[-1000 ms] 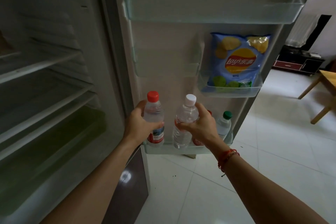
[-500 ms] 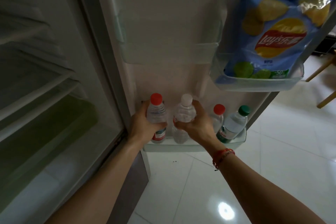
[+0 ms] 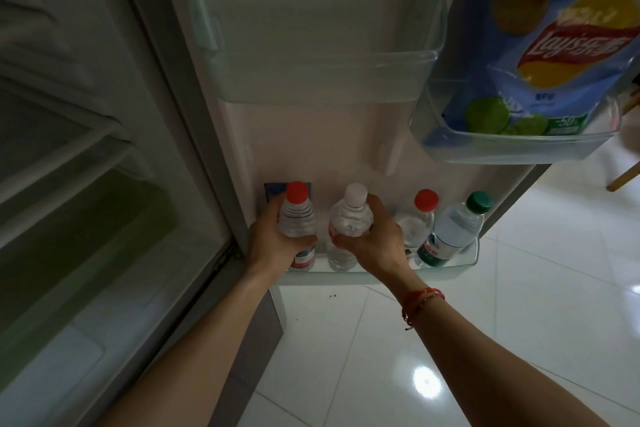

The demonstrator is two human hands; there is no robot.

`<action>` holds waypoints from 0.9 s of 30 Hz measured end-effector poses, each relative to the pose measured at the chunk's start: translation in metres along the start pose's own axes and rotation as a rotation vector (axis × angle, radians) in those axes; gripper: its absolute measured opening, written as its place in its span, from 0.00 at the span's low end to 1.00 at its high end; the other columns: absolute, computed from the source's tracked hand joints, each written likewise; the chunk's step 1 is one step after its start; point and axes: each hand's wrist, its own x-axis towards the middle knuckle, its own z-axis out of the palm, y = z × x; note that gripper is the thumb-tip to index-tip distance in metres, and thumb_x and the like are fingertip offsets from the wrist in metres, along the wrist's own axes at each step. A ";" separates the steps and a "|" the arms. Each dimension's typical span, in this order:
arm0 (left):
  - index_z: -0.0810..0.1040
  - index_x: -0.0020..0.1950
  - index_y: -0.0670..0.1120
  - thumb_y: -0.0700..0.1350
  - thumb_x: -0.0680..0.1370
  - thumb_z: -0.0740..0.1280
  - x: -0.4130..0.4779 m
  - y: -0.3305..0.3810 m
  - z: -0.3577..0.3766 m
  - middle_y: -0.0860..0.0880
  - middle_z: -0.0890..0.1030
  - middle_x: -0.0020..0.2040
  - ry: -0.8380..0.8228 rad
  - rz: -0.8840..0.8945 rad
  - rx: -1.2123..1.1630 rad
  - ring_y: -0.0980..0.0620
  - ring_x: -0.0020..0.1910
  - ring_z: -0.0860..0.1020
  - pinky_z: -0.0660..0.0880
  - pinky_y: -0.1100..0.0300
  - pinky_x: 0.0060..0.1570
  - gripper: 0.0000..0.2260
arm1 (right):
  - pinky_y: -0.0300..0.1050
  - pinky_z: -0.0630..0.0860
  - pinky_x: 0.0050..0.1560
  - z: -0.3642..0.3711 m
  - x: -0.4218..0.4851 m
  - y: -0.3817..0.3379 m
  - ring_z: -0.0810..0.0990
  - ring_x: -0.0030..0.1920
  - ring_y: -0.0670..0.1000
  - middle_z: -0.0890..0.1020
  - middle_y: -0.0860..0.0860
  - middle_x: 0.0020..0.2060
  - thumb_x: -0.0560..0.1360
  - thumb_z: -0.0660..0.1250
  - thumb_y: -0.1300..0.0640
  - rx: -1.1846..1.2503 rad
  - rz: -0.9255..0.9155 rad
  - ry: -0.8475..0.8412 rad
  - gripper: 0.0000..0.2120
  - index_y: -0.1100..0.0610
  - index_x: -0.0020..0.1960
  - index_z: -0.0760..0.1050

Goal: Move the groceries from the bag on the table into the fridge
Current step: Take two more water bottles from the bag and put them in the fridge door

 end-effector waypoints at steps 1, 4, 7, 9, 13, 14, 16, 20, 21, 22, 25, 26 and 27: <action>0.75 0.62 0.50 0.34 0.63 0.80 0.000 -0.001 0.000 0.58 0.81 0.50 -0.002 -0.001 -0.003 0.55 0.50 0.80 0.75 0.65 0.47 0.31 | 0.43 0.74 0.51 0.001 0.000 0.000 0.79 0.55 0.51 0.79 0.43 0.54 0.67 0.81 0.55 -0.010 -0.002 -0.004 0.36 0.47 0.69 0.68; 0.75 0.63 0.50 0.34 0.64 0.80 0.003 -0.004 0.002 0.61 0.80 0.49 -0.011 -0.012 -0.011 0.58 0.49 0.79 0.75 0.67 0.47 0.31 | 0.46 0.77 0.53 0.003 0.001 0.001 0.79 0.55 0.51 0.79 0.44 0.54 0.67 0.81 0.55 -0.027 -0.013 -0.021 0.36 0.47 0.70 0.67; 0.74 0.64 0.52 0.35 0.63 0.80 0.004 -0.008 0.002 0.61 0.80 0.50 -0.017 -0.005 -0.012 0.58 0.50 0.79 0.76 0.61 0.50 0.32 | 0.45 0.75 0.52 0.003 0.002 -0.001 0.77 0.53 0.50 0.77 0.44 0.53 0.67 0.81 0.55 -0.052 -0.020 -0.024 0.36 0.48 0.69 0.66; 0.74 0.63 0.52 0.36 0.63 0.81 0.003 -0.008 0.001 0.62 0.79 0.50 -0.021 0.002 -0.005 0.61 0.49 0.78 0.74 0.64 0.49 0.32 | 0.45 0.74 0.52 0.002 0.001 -0.002 0.78 0.53 0.51 0.77 0.44 0.53 0.67 0.81 0.55 -0.065 -0.016 -0.030 0.37 0.48 0.70 0.66; 0.73 0.61 0.55 0.36 0.64 0.81 0.001 -0.010 0.000 0.62 0.79 0.50 -0.025 0.024 0.014 0.58 0.50 0.78 0.73 0.68 0.48 0.31 | 0.46 0.76 0.55 0.002 -0.001 -0.004 0.79 0.58 0.54 0.79 0.48 0.58 0.68 0.81 0.55 -0.078 -0.013 -0.039 0.39 0.49 0.72 0.64; 0.72 0.60 0.56 0.37 0.64 0.81 0.000 -0.010 -0.001 0.62 0.79 0.50 -0.025 0.033 0.022 0.57 0.51 0.78 0.74 0.65 0.49 0.31 | 0.45 0.75 0.55 0.001 -0.001 -0.004 0.79 0.59 0.54 0.79 0.49 0.61 0.68 0.81 0.55 -0.080 -0.014 -0.041 0.40 0.49 0.72 0.63; 0.72 0.60 0.56 0.37 0.64 0.81 -0.001 -0.010 -0.002 0.60 0.79 0.51 -0.029 0.047 0.039 0.55 0.52 0.79 0.75 0.60 0.52 0.31 | 0.45 0.73 0.55 0.000 -0.004 -0.006 0.77 0.58 0.51 0.78 0.49 0.62 0.68 0.81 0.55 -0.079 -0.020 -0.043 0.41 0.49 0.74 0.62; 0.73 0.64 0.54 0.39 0.64 0.81 -0.004 -0.006 -0.007 0.60 0.79 0.52 -0.046 0.087 0.060 0.60 0.51 0.77 0.74 0.64 0.51 0.32 | 0.44 0.74 0.54 -0.003 -0.011 -0.008 0.76 0.55 0.49 0.76 0.45 0.58 0.68 0.81 0.52 -0.069 -0.031 -0.045 0.42 0.48 0.74 0.60; 0.72 0.65 0.54 0.40 0.65 0.81 -0.005 -0.004 -0.010 0.61 0.78 0.53 -0.048 0.103 0.068 0.62 0.51 0.77 0.73 0.67 0.50 0.33 | 0.44 0.74 0.54 -0.004 -0.014 -0.010 0.77 0.56 0.50 0.77 0.46 0.59 0.69 0.80 0.50 -0.081 -0.041 -0.044 0.41 0.48 0.74 0.60; 0.72 0.66 0.54 0.41 0.65 0.81 -0.007 -0.002 -0.012 0.61 0.78 0.54 -0.050 0.116 0.078 0.65 0.50 0.76 0.72 0.68 0.49 0.33 | 0.45 0.76 0.54 -0.005 -0.017 -0.012 0.79 0.57 0.53 0.78 0.48 0.61 0.70 0.79 0.48 -0.103 -0.055 -0.039 0.41 0.48 0.75 0.59; 0.72 0.65 0.53 0.44 0.65 0.82 -0.016 0.006 -0.023 0.59 0.77 0.55 -0.056 0.148 0.132 0.72 0.51 0.75 0.70 0.77 0.46 0.32 | 0.53 0.79 0.59 -0.010 -0.025 -0.022 0.79 0.61 0.59 0.76 0.55 0.67 0.71 0.76 0.41 -0.197 -0.085 -0.025 0.43 0.46 0.77 0.55; 0.72 0.65 0.53 0.46 0.65 0.81 -0.019 0.009 -0.027 0.58 0.77 0.56 -0.051 0.166 0.157 0.72 0.52 0.74 0.71 0.77 0.47 0.32 | 0.55 0.78 0.60 -0.013 -0.028 -0.026 0.78 0.62 0.60 0.75 0.57 0.68 0.72 0.74 0.39 -0.234 -0.083 -0.021 0.44 0.46 0.78 0.53; 0.72 0.65 0.53 0.48 0.66 0.81 -0.023 0.013 -0.032 0.56 0.77 0.57 -0.043 0.188 0.191 0.69 0.53 0.75 0.72 0.75 0.49 0.31 | 0.56 0.78 0.61 -0.016 -0.031 -0.031 0.78 0.62 0.61 0.74 0.58 0.69 0.72 0.73 0.38 -0.272 -0.085 -0.012 0.44 0.46 0.79 0.52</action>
